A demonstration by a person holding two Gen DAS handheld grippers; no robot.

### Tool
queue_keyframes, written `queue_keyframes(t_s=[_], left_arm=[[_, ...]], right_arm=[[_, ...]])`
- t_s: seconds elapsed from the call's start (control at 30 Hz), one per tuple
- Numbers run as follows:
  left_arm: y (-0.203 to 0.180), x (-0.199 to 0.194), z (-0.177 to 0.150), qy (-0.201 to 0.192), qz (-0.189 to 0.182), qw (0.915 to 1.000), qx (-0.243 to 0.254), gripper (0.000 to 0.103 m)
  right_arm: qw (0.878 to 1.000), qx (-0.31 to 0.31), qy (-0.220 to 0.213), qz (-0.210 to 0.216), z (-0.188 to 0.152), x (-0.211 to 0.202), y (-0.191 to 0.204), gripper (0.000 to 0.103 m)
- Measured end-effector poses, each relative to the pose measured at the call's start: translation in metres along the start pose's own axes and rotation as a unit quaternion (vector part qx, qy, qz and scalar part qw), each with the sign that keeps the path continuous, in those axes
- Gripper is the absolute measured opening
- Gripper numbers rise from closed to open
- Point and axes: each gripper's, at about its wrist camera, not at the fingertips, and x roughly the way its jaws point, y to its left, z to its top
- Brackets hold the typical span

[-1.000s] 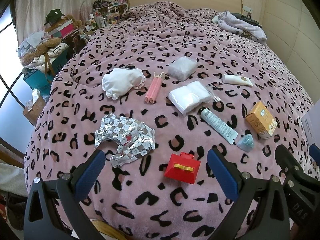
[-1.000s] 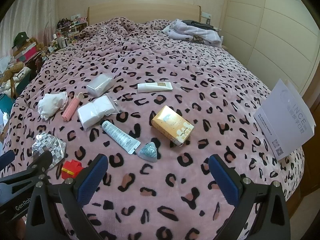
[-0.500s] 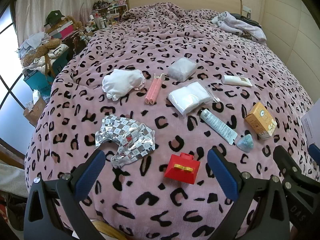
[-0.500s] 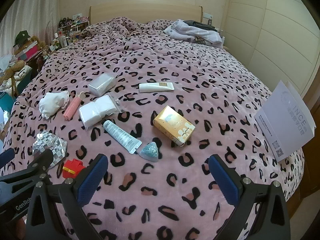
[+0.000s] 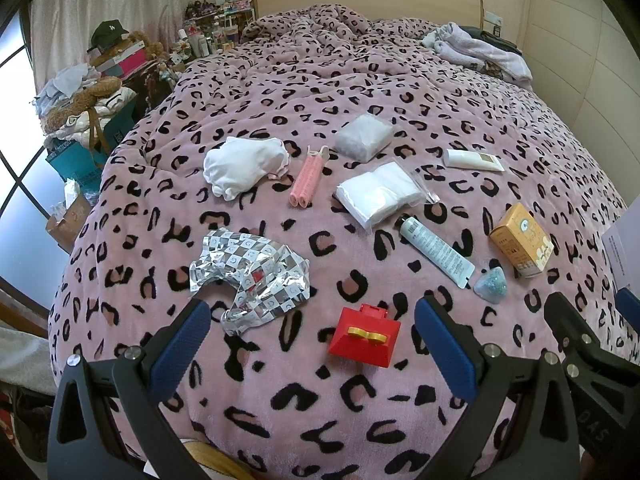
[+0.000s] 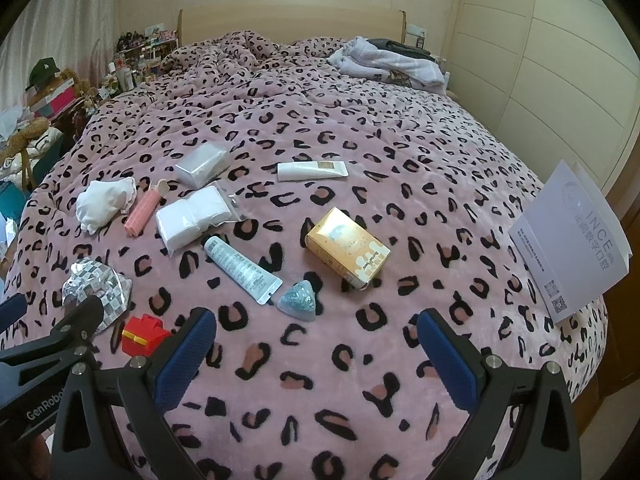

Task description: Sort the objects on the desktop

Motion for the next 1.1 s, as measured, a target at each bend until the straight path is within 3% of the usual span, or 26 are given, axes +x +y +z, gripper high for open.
queue_keyframes(t_s=[0.9, 1.1], left_arm=[[0.009, -0.035, -0.005, -0.02, -0.014, 0.9997, -0.003, 0.103], [0.02, -0.039, -0.016, -0.011, -0.033, 0.9993, -0.009, 0.103]], right_arm=[[1.0, -0.001, -0.018, -0.001, 0.002, -0.033, -0.005, 0.103], [0.999, 0.011, 0.002, 0.032, -0.006, -0.035, -0.01, 0.103]])
